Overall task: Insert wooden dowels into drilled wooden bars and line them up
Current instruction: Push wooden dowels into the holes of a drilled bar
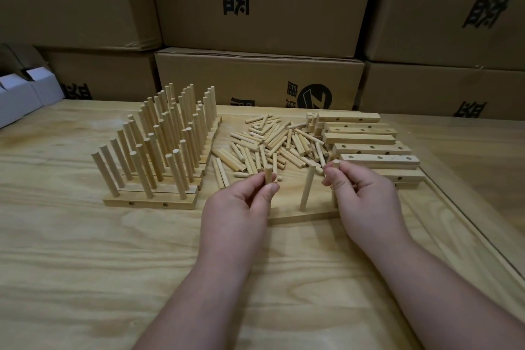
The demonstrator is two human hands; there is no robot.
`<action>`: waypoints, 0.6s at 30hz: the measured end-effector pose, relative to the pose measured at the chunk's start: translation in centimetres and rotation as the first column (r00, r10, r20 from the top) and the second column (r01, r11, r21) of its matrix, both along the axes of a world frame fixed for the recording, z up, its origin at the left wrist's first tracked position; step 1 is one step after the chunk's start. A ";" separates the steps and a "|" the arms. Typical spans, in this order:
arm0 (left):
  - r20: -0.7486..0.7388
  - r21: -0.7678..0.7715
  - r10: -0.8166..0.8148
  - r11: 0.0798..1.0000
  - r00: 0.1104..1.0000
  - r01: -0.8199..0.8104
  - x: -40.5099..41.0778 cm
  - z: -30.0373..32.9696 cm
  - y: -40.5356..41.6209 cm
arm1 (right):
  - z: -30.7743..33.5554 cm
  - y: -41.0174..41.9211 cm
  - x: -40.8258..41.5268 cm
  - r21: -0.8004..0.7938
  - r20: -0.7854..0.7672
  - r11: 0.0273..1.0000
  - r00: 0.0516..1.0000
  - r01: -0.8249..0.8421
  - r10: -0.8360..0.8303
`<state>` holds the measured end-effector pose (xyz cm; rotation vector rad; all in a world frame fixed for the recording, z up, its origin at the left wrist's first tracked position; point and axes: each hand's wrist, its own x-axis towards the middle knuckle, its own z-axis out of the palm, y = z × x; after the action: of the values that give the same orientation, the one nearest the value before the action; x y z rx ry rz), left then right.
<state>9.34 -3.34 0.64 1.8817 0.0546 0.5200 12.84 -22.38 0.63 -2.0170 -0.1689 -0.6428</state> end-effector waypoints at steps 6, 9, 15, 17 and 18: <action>0.013 0.086 0.014 0.996 1.000 -0.016 -0.1 -0.3 -0.8 | -0.8 -0.5 -0.4 -0.024 -0.120 1.000 0.993 0.012 -0.015; 0.005 0.084 0.031 0.996 1.000 -0.031 -0.2 -0.4 -0.9 | -0.7 -0.5 -0.5 -0.029 -0.155 0.998 0.986 0.050 -0.054; 0.013 0.244 -0.057 0.968 0.998 0.052 -0.6 0.9 -1.7 | -0.7 0.1 -0.9 0.002 -0.179 0.997 0.981 0.078 -0.077; 0.083 0.410 -0.149 0.906 0.985 0.102 -0.3 2.1 -1.9 | -0.8 0.1 -0.9 0.010 -0.172 0.997 0.982 0.076 -0.073; 0.104 0.468 -0.187 0.876 0.977 0.118 0.2 2.7 -2.1 | -0.8 0.0 -0.8 0.010 -0.168 0.997 0.983 0.076 -0.073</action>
<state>9.52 -5.45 3.36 2.2799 -0.3432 0.5964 12.00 -22.33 -0.21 -2.0584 0.0123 -0.5163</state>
